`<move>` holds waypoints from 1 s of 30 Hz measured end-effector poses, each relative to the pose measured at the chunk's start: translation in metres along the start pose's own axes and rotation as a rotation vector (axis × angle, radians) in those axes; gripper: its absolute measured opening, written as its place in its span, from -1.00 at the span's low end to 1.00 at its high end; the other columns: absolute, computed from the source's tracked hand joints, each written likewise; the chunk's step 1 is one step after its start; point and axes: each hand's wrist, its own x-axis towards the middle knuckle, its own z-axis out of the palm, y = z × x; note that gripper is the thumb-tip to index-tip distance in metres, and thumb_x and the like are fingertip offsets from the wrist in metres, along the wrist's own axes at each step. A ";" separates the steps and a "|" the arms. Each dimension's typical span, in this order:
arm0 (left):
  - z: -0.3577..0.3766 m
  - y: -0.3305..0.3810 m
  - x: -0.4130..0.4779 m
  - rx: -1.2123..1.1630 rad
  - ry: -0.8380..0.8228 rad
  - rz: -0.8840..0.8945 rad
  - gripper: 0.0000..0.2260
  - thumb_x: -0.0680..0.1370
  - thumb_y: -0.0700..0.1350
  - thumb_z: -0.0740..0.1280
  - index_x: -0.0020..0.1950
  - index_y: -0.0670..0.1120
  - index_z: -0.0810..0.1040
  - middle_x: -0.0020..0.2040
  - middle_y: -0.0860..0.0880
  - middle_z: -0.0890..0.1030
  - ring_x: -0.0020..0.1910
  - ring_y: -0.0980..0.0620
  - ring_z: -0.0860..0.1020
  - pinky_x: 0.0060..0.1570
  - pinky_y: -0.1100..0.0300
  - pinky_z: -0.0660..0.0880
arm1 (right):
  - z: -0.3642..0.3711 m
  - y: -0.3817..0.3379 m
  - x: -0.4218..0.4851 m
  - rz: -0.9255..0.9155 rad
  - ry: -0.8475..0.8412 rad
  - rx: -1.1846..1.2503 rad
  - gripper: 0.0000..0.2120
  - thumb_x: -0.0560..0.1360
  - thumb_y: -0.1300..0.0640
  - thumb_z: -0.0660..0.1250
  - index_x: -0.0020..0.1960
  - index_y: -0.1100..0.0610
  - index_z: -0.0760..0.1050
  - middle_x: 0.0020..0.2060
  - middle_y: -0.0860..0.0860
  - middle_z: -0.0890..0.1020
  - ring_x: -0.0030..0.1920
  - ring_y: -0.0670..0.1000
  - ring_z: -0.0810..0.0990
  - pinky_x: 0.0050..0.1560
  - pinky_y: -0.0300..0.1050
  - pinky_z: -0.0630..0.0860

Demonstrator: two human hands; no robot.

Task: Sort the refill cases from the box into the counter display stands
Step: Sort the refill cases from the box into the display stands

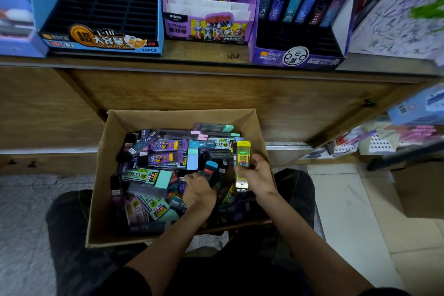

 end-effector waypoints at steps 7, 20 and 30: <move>-0.012 -0.011 0.005 -0.384 -0.051 0.251 -0.72 0.56 -0.12 0.31 0.09 -0.19 0.24 -0.10 -0.10 0.50 -0.18 -0.07 0.53 -0.29 0.15 0.41 | 0.002 -0.011 -0.012 0.010 -0.082 0.185 -0.70 0.39 0.32 0.45 0.09 0.19 0.52 -0.06 0.05 0.66 -0.07 -0.04 0.63 -0.12 -0.22 0.52; -0.073 0.002 -0.030 -1.298 -0.273 0.214 -0.80 0.49 -0.04 0.36 0.11 0.03 0.55 0.01 0.01 0.68 0.02 0.10 0.63 -0.01 0.23 0.55 | 0.018 -0.062 -0.047 0.036 -0.350 0.530 -0.65 0.46 0.30 0.35 0.24 0.26 0.48 0.11 0.17 0.63 0.15 0.10 0.60 0.21 0.03 0.49; -0.114 0.009 -0.042 -1.390 -0.360 0.278 -0.60 0.38 -0.12 0.41 0.21 -0.05 0.50 0.06 -0.07 0.67 0.09 -0.02 0.62 0.11 0.04 0.54 | 0.027 -0.097 -0.062 -0.051 -0.359 0.534 -0.76 0.52 0.24 0.29 0.17 0.22 0.55 0.06 0.15 0.66 0.10 0.10 0.62 0.09 -0.06 0.53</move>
